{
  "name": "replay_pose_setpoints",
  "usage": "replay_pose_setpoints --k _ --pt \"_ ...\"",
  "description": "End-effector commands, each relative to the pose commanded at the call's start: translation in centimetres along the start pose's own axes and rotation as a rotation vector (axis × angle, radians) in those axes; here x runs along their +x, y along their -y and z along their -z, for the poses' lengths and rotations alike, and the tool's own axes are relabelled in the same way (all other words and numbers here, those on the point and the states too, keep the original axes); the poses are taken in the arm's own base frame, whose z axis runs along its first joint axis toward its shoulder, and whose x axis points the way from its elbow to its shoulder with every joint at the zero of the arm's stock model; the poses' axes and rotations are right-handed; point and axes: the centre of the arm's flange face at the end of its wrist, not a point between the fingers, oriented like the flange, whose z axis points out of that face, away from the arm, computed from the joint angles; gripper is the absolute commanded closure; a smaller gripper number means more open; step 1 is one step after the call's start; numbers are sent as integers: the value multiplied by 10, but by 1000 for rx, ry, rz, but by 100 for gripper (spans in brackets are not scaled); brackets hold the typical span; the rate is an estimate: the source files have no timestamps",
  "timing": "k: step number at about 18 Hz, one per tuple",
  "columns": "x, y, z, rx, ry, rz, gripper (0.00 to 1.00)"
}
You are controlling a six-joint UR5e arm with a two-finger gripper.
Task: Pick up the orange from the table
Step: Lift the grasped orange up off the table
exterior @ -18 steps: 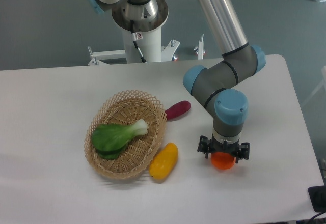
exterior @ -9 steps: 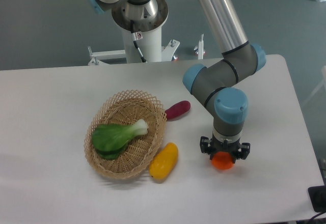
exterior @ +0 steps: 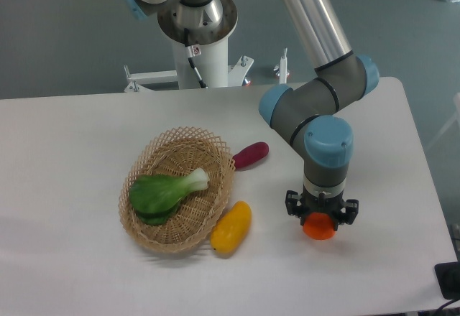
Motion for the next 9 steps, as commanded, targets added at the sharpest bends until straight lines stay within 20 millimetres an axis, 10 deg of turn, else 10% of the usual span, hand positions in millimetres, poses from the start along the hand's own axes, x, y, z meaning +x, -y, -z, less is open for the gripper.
replay_pose_setpoints --k 9 --pt "-54 8 122 22 -57 -33 42"
